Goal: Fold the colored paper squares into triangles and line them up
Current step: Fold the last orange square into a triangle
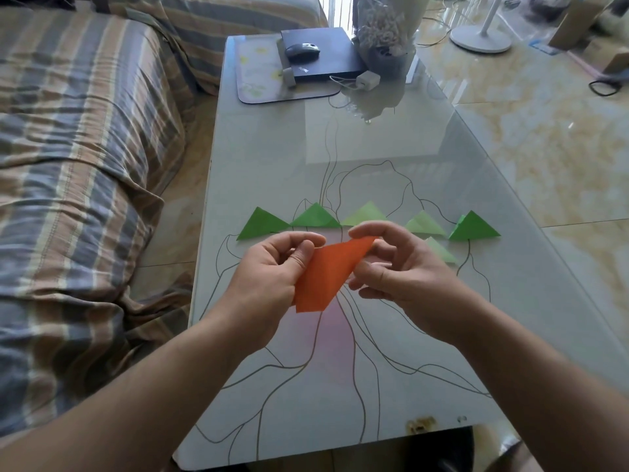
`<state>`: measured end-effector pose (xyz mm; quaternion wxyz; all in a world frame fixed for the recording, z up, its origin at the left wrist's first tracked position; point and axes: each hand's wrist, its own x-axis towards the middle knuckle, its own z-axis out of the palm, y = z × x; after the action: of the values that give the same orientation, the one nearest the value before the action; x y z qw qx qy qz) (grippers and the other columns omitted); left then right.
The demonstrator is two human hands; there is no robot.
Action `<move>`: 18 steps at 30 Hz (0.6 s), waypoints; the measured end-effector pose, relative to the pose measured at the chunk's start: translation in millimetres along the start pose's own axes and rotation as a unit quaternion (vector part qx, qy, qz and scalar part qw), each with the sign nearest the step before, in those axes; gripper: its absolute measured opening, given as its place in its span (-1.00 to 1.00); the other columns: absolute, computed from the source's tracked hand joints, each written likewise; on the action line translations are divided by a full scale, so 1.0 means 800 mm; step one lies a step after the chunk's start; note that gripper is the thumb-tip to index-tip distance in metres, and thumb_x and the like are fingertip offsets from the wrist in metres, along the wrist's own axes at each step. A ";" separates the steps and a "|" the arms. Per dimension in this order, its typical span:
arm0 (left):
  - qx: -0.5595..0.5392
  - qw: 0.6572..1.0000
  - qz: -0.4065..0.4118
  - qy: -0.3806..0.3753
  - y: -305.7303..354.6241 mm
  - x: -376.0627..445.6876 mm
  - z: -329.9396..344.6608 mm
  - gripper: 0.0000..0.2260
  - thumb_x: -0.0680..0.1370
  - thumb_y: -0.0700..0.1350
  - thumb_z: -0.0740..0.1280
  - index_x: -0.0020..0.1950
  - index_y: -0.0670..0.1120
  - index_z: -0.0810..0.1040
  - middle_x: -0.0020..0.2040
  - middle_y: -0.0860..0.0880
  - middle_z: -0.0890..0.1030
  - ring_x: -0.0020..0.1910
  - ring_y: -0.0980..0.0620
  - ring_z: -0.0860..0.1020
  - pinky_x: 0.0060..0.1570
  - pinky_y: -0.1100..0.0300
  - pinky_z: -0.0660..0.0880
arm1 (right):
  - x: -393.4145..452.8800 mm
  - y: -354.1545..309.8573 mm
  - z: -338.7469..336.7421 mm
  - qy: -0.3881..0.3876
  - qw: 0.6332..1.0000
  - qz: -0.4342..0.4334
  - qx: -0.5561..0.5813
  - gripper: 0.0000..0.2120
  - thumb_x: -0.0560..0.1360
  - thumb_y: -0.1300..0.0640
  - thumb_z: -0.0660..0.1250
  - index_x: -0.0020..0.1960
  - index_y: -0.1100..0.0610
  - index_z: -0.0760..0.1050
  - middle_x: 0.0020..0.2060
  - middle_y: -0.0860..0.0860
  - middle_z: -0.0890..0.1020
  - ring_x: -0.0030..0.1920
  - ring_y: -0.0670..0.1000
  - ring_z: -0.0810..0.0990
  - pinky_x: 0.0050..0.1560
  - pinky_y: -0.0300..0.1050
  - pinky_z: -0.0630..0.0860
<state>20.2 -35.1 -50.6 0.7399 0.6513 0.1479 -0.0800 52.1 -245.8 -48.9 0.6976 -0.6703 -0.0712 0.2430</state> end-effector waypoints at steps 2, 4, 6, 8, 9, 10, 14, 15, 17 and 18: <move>0.040 0.999 0.019 0.010 0.000 -0.002 0.001 -0.89 0.63 -0.08 0.37 0.09 0.02 0.70 -0.06 0.03 0.73 -0.10 0.07 0.70 -0.20 0.12 0.65 | 0.000 -0.003 0.000 -0.009 0.999 0.008 0.034 -0.73 0.55 0.03 0.43 0.24 -0.02 0.58 0.07 0.12 0.65 -0.03 0.11 0.65 0.05 0.07 0.57; 0.069 0.997 0.039 0.021 0.000 -0.003 0.000 -0.91 0.62 -0.08 0.40 0.09 0.04 0.68 -0.07 0.02 0.72 -0.13 0.10 0.70 -0.24 0.16 0.65 | -0.002 -0.009 0.000 -0.017 0.999 0.019 0.041 -0.75 0.59 -0.06 0.36 0.16 0.07 0.62 0.10 0.19 0.63 -0.01 0.13 0.63 0.06 0.08 0.54; 0.084 0.994 0.054 0.033 0.001 -0.003 -0.002 -0.92 0.62 -0.07 0.41 0.09 0.04 0.67 -0.06 0.00 0.72 -0.13 0.08 0.70 -0.25 0.16 0.65 | -0.002 -0.010 0.000 -0.020 0.999 0.023 0.009 -0.75 0.62 -0.06 0.35 0.00 0.13 0.64 0.02 0.24 0.62 -0.03 0.10 0.62 0.06 0.08 0.52; 0.089 0.993 0.061 0.041 0.002 -0.001 -0.002 -0.93 0.62 -0.07 0.41 0.08 0.03 0.67 -0.07 -0.03 0.72 -0.16 0.08 0.69 -0.23 0.15 0.66 | -0.003 -0.008 0.003 -0.027 0.999 0.029 -0.016 -0.78 0.61 -0.01 0.39 -0.12 0.10 0.64 -0.15 0.11 0.63 -0.11 0.02 0.62 0.04 0.04 0.52; 0.087 0.993 0.062 0.043 0.002 0.000 -0.002 -0.93 0.62 -0.08 0.41 0.08 0.02 0.68 -0.07 -0.05 0.72 -0.17 0.07 0.69 -0.24 0.16 0.65 | -0.003 -0.006 0.005 -0.027 0.999 0.031 -0.023 -0.81 0.57 0.00 0.44 -0.14 0.08 0.63 -0.20 0.07 0.63 -0.16 -0.01 0.62 0.02 0.00 0.54; 0.084 0.994 0.061 0.044 0.002 0.001 -0.002 -0.93 0.62 -0.08 0.41 0.08 0.01 0.68 -0.06 -0.07 0.72 -0.18 0.07 0.68 -0.25 0.17 0.63 | -0.003 -0.004 0.007 -0.024 0.999 0.032 -0.026 -0.86 0.53 0.03 0.48 -0.14 0.09 0.63 -0.24 0.07 0.62 -0.20 -0.02 0.61 -0.03 -0.04 0.55; 0.063 0.996 0.051 0.033 0.001 0.001 -0.001 -0.93 0.63 -0.11 0.40 0.06 -0.02 0.68 -0.05 -0.14 0.71 -0.20 0.07 0.67 -0.24 0.16 0.63 | -0.002 0.000 0.009 -0.005 1.000 0.018 -0.023 -0.85 0.54 0.42 0.42 -0.07 0.18 0.61 -0.28 0.12 0.54 -0.27 0.06 0.55 -0.22 -0.10 0.48; 0.057 0.997 0.047 0.028 0.000 0.001 -0.001 -0.93 0.63 -0.11 0.40 0.06 -0.03 0.68 -0.05 -0.14 0.71 -0.20 0.07 0.67 -0.24 0.15 0.63 | -0.002 0.001 0.008 0.000 1.000 0.017 -0.021 -0.79 0.53 0.48 0.37 -0.07 0.19 0.61 -0.27 0.10 0.55 -0.26 0.07 0.55 -0.24 -0.09 0.47; 0.050 0.998 0.043 0.021 0.000 0.001 -0.001 -0.92 0.63 -0.12 0.39 0.07 -0.03 0.68 -0.09 -0.13 0.69 -0.21 0.07 0.66 -0.23 0.13 0.64 | -0.001 0.002 0.009 0.011 1.000 0.015 -0.015 -0.75 0.53 0.50 0.35 -0.07 0.16 0.61 -0.25 0.06 0.57 -0.27 0.06 0.57 -0.24 -0.09 0.48; 0.047 0.998 0.044 0.018 0.000 0.001 0.000 -0.92 0.63 -0.12 0.39 0.07 -0.03 0.68 -0.12 -0.10 0.68 -0.22 0.08 0.65 -0.22 0.12 0.64 | 0.000 0.003 0.009 0.014 1.000 0.014 -0.015 -0.74 0.53 0.48 0.36 -0.08 0.14 0.63 -0.24 0.06 0.57 -0.27 0.05 0.56 -0.24 -0.08 0.48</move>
<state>21.3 -34.9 -50.8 0.7083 0.6928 0.1288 -0.0428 48.3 -239.2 -50.2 0.6849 -0.6852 -0.0556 0.2417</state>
